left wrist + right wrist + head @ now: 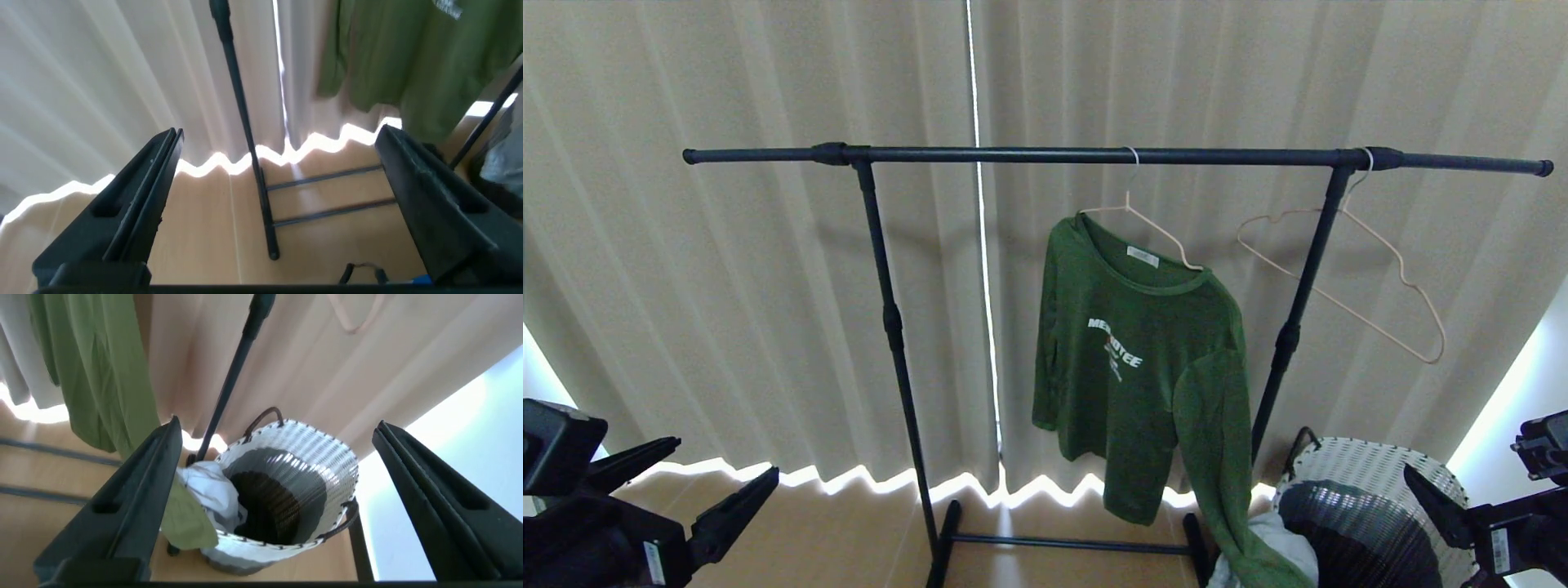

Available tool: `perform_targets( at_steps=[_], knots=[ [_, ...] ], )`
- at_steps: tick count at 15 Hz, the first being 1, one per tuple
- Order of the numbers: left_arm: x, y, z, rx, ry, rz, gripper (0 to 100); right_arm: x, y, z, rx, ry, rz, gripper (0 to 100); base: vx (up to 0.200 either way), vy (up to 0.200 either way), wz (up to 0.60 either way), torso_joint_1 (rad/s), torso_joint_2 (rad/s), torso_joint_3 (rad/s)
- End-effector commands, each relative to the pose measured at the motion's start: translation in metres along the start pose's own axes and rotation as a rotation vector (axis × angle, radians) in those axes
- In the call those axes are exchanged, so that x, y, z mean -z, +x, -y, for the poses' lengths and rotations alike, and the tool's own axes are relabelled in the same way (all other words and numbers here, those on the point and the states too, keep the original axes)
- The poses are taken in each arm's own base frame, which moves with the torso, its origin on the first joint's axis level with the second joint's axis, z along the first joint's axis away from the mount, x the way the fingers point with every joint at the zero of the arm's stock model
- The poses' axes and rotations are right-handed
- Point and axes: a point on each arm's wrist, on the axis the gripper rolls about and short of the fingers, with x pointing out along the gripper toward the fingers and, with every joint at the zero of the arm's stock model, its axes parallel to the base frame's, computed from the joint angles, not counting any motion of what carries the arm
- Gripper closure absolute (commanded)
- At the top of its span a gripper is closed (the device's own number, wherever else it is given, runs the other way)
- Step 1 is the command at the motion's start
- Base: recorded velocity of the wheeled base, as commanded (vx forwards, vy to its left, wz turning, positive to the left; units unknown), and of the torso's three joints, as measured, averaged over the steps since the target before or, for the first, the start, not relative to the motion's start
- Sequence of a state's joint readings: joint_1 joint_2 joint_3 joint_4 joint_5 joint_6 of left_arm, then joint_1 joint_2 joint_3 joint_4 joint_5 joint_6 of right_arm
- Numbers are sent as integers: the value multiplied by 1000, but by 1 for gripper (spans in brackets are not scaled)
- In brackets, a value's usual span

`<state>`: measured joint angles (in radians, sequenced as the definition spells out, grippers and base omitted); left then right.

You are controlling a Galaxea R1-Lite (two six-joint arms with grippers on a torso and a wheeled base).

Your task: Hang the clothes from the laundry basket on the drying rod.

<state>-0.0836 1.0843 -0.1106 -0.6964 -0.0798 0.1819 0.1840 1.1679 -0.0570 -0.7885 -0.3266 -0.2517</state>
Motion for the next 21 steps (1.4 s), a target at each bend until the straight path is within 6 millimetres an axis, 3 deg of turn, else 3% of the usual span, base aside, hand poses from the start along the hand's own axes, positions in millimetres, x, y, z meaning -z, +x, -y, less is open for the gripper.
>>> perform_targets(
  at_steps=[1, 21],
  knots=[
    [2, -2, 1, 0, 13, 1, 0, 2, 0, -1, -2, -3, -8, 0, 0, 0, 0, 0, 0, 0],
    [2, -4, 1, -2, 15, 8, 0, 6, 0, -2, -7, -12, -27, 0, 0, 0, 0, 0, 0, 0]
  ],
)
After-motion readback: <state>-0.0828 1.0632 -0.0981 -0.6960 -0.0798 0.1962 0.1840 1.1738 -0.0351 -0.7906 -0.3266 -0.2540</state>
